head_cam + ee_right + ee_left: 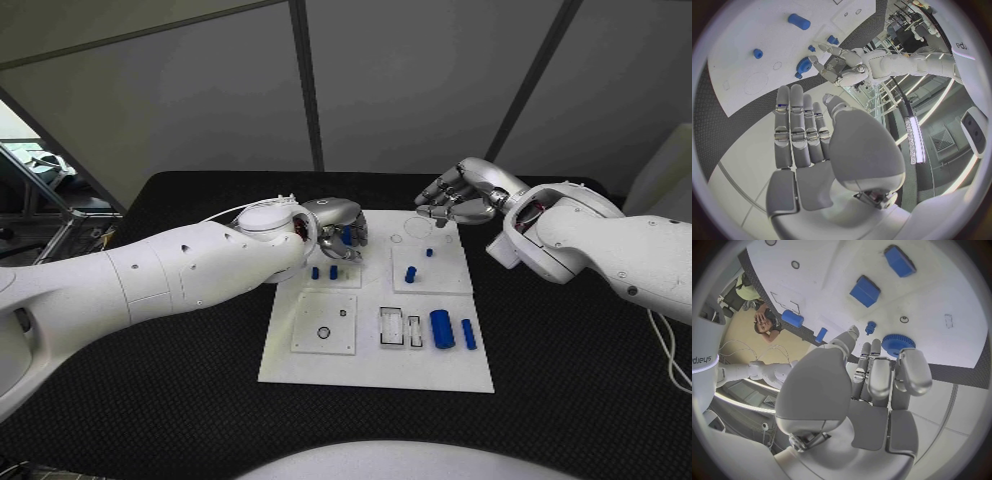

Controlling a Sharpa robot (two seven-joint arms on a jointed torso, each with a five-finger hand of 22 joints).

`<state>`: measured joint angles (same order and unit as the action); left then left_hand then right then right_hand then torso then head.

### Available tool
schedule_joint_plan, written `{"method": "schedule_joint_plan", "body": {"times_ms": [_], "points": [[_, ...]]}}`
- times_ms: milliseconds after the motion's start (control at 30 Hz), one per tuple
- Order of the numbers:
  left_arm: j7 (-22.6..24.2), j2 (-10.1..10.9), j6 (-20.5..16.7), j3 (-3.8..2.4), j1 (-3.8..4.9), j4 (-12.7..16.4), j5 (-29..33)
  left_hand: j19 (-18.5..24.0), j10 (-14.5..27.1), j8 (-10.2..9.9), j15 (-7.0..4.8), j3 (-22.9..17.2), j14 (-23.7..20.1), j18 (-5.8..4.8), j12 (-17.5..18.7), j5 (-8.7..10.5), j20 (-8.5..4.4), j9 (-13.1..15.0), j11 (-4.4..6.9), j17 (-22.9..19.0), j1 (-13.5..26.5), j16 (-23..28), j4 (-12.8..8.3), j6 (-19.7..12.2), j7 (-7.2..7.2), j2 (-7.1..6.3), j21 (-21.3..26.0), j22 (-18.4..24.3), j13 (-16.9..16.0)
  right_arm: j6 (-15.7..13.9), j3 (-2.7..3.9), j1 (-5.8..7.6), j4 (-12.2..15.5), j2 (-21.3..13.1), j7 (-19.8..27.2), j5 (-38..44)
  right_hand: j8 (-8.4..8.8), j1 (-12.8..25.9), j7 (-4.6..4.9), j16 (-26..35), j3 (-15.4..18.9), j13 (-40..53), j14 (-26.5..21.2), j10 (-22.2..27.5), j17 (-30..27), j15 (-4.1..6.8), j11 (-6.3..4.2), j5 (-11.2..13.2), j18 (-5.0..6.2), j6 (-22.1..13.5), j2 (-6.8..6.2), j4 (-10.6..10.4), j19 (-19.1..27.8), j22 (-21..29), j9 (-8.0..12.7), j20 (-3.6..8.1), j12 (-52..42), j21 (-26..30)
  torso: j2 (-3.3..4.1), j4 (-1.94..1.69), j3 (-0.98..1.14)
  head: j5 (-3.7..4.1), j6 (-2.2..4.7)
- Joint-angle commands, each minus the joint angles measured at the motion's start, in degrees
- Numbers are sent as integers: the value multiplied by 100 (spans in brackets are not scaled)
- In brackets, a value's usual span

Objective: Assemble the parts on the task board

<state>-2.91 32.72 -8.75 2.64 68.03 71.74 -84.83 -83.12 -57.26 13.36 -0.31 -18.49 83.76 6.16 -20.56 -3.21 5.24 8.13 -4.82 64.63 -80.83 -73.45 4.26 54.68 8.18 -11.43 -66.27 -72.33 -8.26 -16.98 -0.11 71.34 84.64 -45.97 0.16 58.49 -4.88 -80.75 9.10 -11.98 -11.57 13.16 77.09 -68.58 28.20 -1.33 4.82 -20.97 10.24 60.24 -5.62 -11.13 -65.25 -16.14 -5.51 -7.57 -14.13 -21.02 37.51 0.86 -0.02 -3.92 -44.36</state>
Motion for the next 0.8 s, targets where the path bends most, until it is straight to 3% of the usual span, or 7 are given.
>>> {"method": "schedule_joint_plan", "body": {"times_ms": [33,500,800], "points": [[-57,-28,140,-3,4,-28,-80,-38,-56,-44,13,9,129,-114,41,16,0,-16,10,-13,-13,-42,-6,67,-2,61,-32,-15,19,-30,5,13,9,5,32,12,26,-49,21,27,-42,-6,42,-18,8,-2,6,-27,22,20,6,5,-28,9,-5,-4,20,38,0,11,0,-1,0],[-23,-141,222,-4,-81,-166,-89,-99,-336,-124,-20,-276,120,-137,204,10,-24,-96,49,-82,-190,-86,-83,272,-36,196,-151,-118,144,-25,5,13,18,15,35,12,25,-54,22,30,-49,-10,46,-20,10,-1,6,-48,22,22,10,8,-32,10,-6,-3,20,41,0,3,1,25,1],[-56,-164,268,-4,-127,-218,-99,-100,-441,-181,-25,-402,116,-132,307,12,-35,-137,54,-111,-173,-107,-105,335,-32,165,-123,-106,197,-19,5,13,21,17,34,12,25,-54,22,34,-53,-12,48,-21,12,-1,6,-67,21,23,12,9,-35,11,-6,-2,20,43,-2,1,1,31,0]]}}
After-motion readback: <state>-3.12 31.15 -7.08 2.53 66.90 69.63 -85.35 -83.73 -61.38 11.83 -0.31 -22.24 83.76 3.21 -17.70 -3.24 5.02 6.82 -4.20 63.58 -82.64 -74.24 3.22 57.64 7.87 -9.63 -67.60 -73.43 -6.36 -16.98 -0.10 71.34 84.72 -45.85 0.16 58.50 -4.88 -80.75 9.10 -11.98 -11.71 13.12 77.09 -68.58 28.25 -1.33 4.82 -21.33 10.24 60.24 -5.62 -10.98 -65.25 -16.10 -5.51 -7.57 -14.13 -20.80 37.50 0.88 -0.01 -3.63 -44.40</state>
